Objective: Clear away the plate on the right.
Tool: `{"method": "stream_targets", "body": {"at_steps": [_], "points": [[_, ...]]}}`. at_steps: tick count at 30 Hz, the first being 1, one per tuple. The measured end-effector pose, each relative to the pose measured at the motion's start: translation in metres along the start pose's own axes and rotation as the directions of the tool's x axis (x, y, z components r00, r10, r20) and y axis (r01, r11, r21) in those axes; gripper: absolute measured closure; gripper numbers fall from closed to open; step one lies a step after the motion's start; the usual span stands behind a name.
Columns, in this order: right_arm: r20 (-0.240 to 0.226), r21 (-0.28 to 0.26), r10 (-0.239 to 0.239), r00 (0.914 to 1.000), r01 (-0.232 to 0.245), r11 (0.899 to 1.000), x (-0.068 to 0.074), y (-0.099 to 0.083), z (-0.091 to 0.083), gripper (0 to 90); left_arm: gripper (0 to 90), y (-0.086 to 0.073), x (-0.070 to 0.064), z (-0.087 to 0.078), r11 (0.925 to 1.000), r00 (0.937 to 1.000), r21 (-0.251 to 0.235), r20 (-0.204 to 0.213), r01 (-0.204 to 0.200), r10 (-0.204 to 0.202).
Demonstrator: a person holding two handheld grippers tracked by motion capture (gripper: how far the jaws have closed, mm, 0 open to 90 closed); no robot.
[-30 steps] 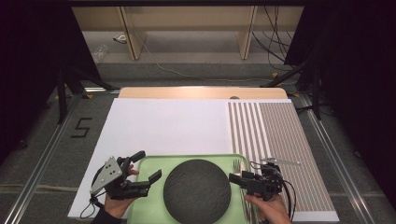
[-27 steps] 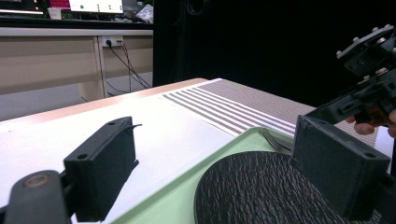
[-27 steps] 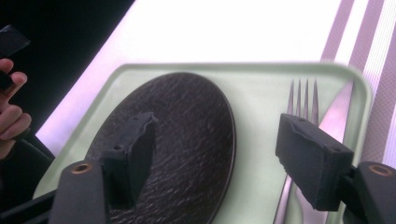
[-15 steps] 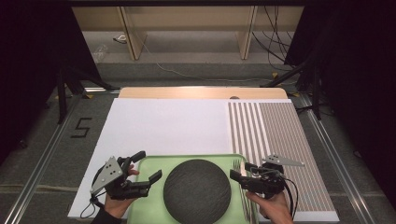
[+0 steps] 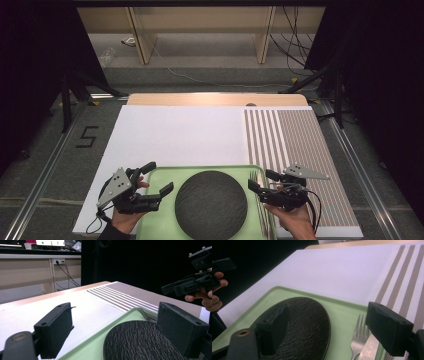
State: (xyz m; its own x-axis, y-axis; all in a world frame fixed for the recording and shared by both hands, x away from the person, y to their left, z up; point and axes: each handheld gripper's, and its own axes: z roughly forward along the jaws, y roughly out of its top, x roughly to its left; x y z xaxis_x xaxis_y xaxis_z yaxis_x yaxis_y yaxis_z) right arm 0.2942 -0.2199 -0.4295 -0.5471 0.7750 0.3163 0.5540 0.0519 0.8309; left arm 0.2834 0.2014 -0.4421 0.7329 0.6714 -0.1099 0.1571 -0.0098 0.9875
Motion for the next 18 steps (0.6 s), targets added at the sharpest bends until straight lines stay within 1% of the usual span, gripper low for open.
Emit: {"method": "stream_targets", "body": {"at_steps": [3,13,18], "points": [[-0.004,-0.011,-0.013,0.9999,0.013,1.0,0.0008,0.0005,-0.0005,18.8,13.1,-0.0002,-0.0002,-0.0001,1.0,1.0,0.002,0.003,-0.001,0.001],[0.009,-0.04,-0.052,0.9986,0.053,0.998,0.0008,0.0017,-0.0035,17.1,13.0,-0.0001,-0.0002,0.0007,1.0,1.0,0.006,0.006,-0.001,0.001],[0.02,-0.049,-0.061,0.9979,0.062,0.997,-0.0005,0.0025,-0.0045,16.9,13.0,-0.0001,-0.0003,0.0005,1.0,1.0,0.007,0.007,-0.001,0.001]]}}
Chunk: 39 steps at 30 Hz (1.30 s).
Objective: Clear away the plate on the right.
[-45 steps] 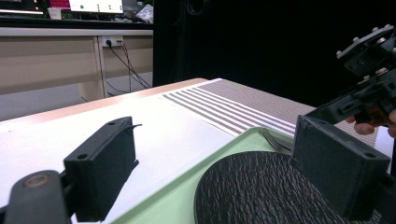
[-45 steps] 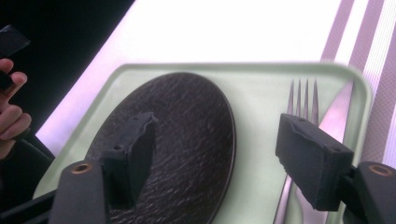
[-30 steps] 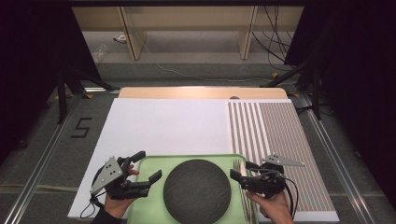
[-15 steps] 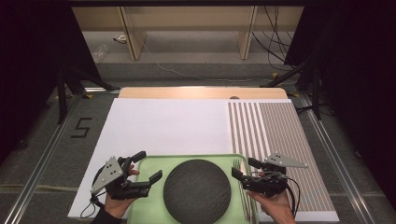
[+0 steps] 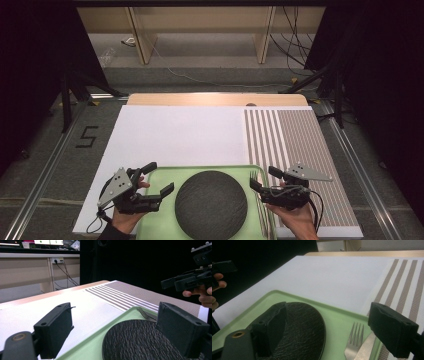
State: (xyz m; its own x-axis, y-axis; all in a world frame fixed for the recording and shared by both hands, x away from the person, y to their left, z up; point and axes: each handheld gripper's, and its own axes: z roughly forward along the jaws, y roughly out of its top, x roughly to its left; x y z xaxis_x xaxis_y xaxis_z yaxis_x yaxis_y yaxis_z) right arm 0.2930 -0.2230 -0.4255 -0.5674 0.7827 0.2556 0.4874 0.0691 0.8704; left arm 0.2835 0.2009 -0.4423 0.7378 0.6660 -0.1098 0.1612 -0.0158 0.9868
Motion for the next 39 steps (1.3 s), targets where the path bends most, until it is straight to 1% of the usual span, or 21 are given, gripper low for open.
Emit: {"method": "stream_targets", "body": {"at_steps": [6,14,26,39], "points": [[0.017,-0.002,-0.027,0.9995,0.027,1.0,0.0003,0.0002,-0.0002,16.2,12.9,0.0001,-0.0002,0.0,1.0,1.0,0.0,0.003,-0.001,0.001],[0.032,-0.025,-0.059,0.9978,0.06,0.998,0.0017,0.0009,-0.0022,16.1,12.9,-0.0001,-0.0001,-0.0005,1.0,1.0,0.003,0.006,0.0,0.0],[0.038,-0.042,-0.067,0.997,0.069,0.997,0.0022,0.001,-0.0043,15.9,11.8,-0.0001,-0.0003,0.0003,1.0,1.0,0.006,0.007,0.0,0.0],[0.04,-0.046,-0.077,0.9963,0.079,0.996,0.0026,0.0009,-0.0047,15.8,11.8,-0.0002,-0.0001,0.0009,1.0,1.0,0.009,0.006,-0.001,0.001]]}}
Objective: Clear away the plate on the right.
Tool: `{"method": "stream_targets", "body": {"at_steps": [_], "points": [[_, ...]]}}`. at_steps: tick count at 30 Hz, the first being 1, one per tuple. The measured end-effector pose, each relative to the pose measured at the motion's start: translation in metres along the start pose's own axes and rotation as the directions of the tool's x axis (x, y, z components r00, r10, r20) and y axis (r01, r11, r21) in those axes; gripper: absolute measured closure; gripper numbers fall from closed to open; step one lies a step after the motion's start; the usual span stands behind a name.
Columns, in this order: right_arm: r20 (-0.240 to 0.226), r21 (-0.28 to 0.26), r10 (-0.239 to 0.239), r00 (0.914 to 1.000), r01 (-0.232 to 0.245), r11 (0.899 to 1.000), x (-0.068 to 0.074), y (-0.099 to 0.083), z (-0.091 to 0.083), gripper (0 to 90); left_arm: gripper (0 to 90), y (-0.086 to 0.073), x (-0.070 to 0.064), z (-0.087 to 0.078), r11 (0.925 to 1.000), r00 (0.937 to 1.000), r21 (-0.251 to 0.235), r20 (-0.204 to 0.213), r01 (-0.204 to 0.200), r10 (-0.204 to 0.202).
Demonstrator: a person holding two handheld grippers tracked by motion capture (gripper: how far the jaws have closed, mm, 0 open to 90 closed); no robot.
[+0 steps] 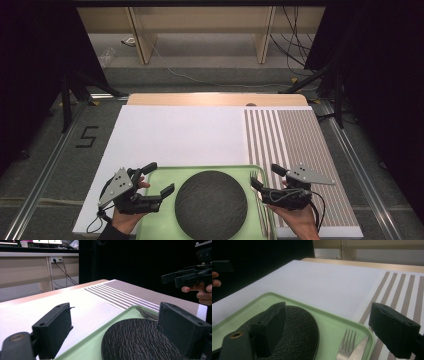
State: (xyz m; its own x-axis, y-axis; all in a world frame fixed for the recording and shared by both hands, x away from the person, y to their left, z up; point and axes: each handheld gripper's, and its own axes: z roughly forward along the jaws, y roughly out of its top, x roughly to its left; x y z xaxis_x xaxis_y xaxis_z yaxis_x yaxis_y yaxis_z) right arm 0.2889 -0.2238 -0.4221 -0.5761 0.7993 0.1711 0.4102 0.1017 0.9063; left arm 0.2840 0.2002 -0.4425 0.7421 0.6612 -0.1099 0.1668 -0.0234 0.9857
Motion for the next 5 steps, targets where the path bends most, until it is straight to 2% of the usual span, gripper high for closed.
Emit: {"method": "stream_targets", "body": {"at_steps": [5], "points": [[0.004,-0.001,0.002,1.0,-0.002,1.0,-0.0008,0.0002,-0.0008,15.8,11.8,0.0002,0.0001,0.0003,1.0,1.0,0.0,0.0,0.0,0.0]]}}
